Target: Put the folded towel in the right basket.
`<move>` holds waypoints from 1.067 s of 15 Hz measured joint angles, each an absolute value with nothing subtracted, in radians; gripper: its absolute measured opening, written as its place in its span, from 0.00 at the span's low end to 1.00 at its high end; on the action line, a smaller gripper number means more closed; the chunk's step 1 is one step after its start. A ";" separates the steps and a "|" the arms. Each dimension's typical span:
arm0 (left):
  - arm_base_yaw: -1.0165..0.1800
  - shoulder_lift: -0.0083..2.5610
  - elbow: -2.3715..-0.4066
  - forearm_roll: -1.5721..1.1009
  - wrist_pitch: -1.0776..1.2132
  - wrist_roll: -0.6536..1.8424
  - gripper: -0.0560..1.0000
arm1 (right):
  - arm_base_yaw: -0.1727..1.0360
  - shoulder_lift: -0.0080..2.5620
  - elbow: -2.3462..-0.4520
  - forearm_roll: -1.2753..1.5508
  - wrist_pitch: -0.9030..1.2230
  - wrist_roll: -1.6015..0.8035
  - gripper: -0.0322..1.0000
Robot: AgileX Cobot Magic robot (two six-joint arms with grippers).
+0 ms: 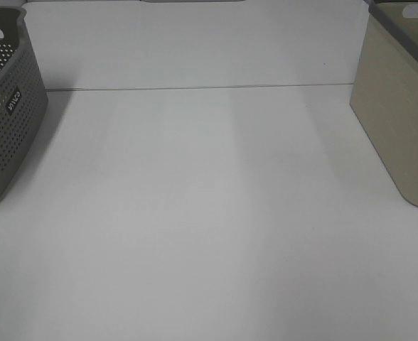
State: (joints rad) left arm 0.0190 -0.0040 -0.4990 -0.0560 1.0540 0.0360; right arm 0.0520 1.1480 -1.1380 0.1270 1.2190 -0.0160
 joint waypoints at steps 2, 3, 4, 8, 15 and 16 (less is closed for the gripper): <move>0.019 -0.004 -0.499 -0.056 1.054 0.036 0.97 | 0.052 1.061 -1.001 0.124 1.219 -0.016 0.67; 0.019 -0.004 -0.499 -0.056 1.054 0.036 0.97 | 0.052 0.993 -0.913 0.124 1.219 -0.016 0.67; 0.019 -0.004 -0.499 -0.056 1.054 0.036 0.97 | 0.052 0.866 -0.783 0.124 1.219 -0.016 0.67; 0.019 -0.004 -0.499 -0.056 1.054 0.036 0.97 | 0.052 0.564 -0.612 0.112 1.221 -0.015 0.67; 0.019 -0.004 -0.499 -0.056 1.054 0.036 0.97 | 0.052 0.106 -0.519 0.090 1.093 -0.043 0.67; 0.019 -0.004 -0.499 -0.056 1.054 0.036 0.97 | 0.052 0.070 -0.511 0.090 1.084 -0.043 0.67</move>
